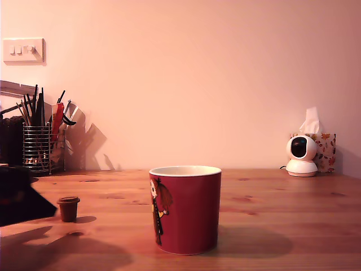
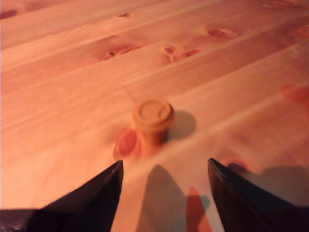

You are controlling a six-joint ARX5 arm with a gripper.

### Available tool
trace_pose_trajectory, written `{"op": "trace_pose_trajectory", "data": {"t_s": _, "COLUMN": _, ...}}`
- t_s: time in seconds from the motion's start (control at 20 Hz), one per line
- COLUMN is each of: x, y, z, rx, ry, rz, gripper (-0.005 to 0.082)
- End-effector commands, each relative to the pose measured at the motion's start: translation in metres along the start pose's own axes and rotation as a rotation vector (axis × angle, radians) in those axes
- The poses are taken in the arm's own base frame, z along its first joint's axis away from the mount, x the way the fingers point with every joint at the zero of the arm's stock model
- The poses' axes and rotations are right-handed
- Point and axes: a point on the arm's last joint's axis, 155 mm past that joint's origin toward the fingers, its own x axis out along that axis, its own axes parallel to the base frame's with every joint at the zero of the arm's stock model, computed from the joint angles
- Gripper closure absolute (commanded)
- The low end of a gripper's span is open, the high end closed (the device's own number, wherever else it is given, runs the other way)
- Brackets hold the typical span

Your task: Pick up the coffee capsules on the table and drop them inside the coffee cup

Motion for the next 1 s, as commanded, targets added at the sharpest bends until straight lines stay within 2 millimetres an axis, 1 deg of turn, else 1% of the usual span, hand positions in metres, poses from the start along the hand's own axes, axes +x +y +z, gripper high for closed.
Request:
{"op": "trace_pose_trajectory", "data": {"t_s": 0.0, "x": 0.008, "y": 0.0, "z": 0.005, "rx": 0.011, "ry": -0.007, "rz": -0.01, "gripper": 0.0264}}
{"op": "trace_pose_trajectory", "data": {"t_s": 0.25, "x": 0.026, "y": 0.0, "z": -0.001, "rx": 0.003, "ry": 0.029, "rz": -0.029, "gripper": 0.0268}}
{"op": "trace_pose_trajectory", "data": {"t_s": 0.55, "x": 0.046, "y": -0.001, "z": 0.001, "rx": 0.006, "ry": 0.038, "rz": -0.06, "gripper": 0.0272}}
{"op": "trace_pose_trajectory", "data": {"t_s": 0.7, "x": 0.051, "y": -0.001, "z": -0.004, "rx": 0.001, "ry": 0.057, "rz": -0.063, "gripper": 0.0274}}
{"op": "trace_pose_trajectory", "data": {"t_s": 0.95, "x": 0.052, "y": -0.001, "z": -0.012, "rx": 0.001, "ry": 0.079, "rz": -0.065, "gripper": 0.0278}}
